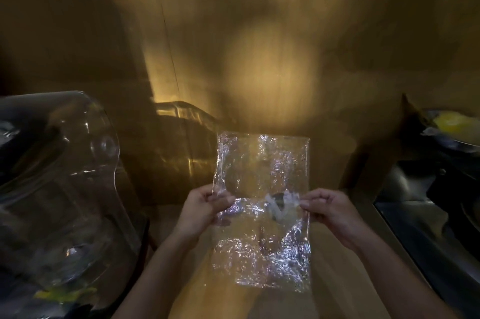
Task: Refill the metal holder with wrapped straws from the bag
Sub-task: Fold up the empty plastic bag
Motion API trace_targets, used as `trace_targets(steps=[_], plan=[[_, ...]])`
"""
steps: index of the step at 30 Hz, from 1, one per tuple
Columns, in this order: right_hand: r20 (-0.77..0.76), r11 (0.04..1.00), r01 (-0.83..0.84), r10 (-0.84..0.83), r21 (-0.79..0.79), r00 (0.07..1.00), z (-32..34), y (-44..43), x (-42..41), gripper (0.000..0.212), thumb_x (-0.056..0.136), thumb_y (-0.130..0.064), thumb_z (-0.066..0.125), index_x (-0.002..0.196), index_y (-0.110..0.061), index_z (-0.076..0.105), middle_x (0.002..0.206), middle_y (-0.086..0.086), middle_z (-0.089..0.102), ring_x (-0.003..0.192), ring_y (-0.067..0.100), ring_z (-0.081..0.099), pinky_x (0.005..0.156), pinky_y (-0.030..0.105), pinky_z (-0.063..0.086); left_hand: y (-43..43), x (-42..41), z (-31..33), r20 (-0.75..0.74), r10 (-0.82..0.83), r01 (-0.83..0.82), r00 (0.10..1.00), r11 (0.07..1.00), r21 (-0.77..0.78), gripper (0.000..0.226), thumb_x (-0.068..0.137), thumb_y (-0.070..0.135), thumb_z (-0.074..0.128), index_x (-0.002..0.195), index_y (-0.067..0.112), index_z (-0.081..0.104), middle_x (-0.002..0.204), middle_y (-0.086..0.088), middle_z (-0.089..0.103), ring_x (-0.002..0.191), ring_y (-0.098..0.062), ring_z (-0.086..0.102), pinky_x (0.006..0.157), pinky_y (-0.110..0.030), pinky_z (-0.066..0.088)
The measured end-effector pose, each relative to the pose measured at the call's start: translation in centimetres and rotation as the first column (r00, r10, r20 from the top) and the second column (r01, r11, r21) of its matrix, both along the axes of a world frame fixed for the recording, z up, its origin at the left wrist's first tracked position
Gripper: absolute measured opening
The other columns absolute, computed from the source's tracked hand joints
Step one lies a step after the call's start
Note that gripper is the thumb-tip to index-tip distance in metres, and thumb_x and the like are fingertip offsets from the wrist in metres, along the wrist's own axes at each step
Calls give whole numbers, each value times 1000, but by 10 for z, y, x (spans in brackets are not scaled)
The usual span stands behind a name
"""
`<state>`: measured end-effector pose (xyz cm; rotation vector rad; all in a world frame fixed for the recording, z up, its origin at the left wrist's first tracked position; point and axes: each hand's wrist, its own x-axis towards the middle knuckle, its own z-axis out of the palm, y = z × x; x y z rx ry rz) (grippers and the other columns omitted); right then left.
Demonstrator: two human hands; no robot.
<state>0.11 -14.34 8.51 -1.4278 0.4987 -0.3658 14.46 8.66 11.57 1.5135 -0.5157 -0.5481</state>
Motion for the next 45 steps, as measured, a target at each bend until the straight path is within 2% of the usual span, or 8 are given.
trace_targets(steps=[8,20,24,27,29,33,37,45], plan=[[106,999,1,-6,48,994,-1,-1,-4,13,55,-2,71,68,-1,69,65,10,72,57,15,67,54,21,55,6,7,-8,34,-2,2,999,1000,-14,30,81,-7,58,64,16,65,46,8,48,42,-4,38,37,-13,32],[30,995,-62,60,82,998,-13,0,-11,37,80,11,43,60,-6,69,57,4,64,58,20,43,54,27,34,14,5,-20,-54,-48,51,997,998,43,56,69,-31,31,37,11,53,72,-17,62,57,-12,64,38,-16,47],[11,991,-135,135,4,991,-8,3,-12,9,72,-2,60,77,-5,67,74,7,65,70,25,51,59,30,41,21,4,-26,-253,-130,119,959,991,-60,40,74,-13,36,51,16,49,72,-8,74,52,-14,64,38,-18,47],[-18,964,-225,225,-138,974,-5,6,-12,29,73,11,62,86,-15,61,95,4,60,86,21,56,66,31,45,24,1,-28,-464,-246,178,851,966,-187,7,71,16,47,76,14,52,105,-26,69,78,-36,69,53,-34,57],[-50,921,-323,319,-217,946,0,10,-9,38,77,12,57,94,-23,59,107,-4,57,97,7,57,74,29,45,23,-3,-37,-447,-294,307,845,951,-46,28,73,30,53,95,12,54,113,-26,65,91,-38,66,63,-41,57],[-116,824,-488,476,-289,872,14,25,3,52,74,1,57,111,-35,56,89,-11,59,85,6,55,68,18,43,5,-26,-46,-263,-440,497,859,839,221,32,75,19,68,105,20,56,106,-13,70,94,-14,67,81,-26,52],[-208,737,-581,544,-344,813,17,33,15,59,74,6,62,114,-35,53,80,-15,64,77,12,51,70,21,42,-15,-44,-57,-164,-420,448,892,868,215,23,74,-8,68,83,11,59,67,6,73,68,-6,67,62,-12,50],[-163,921,-385,372,-60,914,-1,22,2,48,64,-12,79,109,-22,63,97,3,69,89,17,67,76,23,49,-1,-29,-66,-161,-162,179,974,979,95,27,74,-5,68,60,17,63,68,-10,52,57,-12,59,54,-24,54]])
